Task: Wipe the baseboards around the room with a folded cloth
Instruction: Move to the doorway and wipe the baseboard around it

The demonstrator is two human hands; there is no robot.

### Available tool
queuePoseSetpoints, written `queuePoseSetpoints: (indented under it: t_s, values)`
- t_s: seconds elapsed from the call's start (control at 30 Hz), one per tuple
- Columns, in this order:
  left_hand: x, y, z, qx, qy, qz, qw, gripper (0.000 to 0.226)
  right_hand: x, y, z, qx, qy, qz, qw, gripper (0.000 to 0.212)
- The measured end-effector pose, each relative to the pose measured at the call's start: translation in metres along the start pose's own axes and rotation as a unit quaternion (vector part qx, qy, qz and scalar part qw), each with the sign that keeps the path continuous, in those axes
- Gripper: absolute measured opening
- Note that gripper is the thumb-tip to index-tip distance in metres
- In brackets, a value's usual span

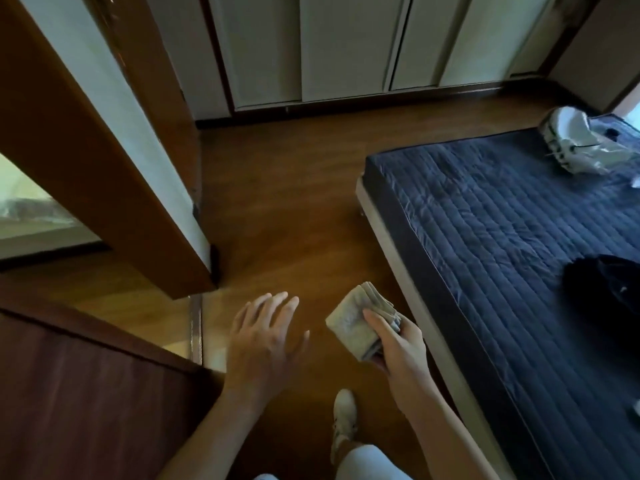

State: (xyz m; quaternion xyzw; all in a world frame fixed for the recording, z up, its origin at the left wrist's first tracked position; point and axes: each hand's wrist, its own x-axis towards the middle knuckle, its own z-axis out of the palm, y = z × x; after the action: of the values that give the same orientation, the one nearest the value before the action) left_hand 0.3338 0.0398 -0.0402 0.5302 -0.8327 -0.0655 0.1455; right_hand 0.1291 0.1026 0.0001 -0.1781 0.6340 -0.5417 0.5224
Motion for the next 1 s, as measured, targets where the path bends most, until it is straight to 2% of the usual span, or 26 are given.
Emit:
queuePoseSetpoints:
  t_s: [0.27,0.43,0.57,0.73,1.0]
  values:
    - [0.113,-0.004,0.015,0.029,0.003,-0.055,0.998,0.058,0.126,-0.068,0.03,-0.038,-0.059,0.014,0.997,0.021]
    - [0.162,-0.021,0.023,0.042,-0.003,-0.073,0.996,0.058,0.185,-0.085,0.053,-0.05,-0.078,0.042,0.995,0.028]
    - [0.204,-0.043,0.026,0.031,-0.017,-0.086,0.996,0.059,0.226,-0.095,0.081,-0.052,-0.085,0.054,0.994,0.022]
    - [0.268,-0.094,0.034,0.024,-0.007,-0.091,0.996,0.057,0.289,-0.113,0.133,-0.038,-0.091,0.068,0.993,0.024]
    - [0.397,-0.214,0.025,0.021,-0.003,-0.102,0.995,0.054,0.401,-0.166,0.261,-0.017,-0.079,0.078,0.994,0.024]
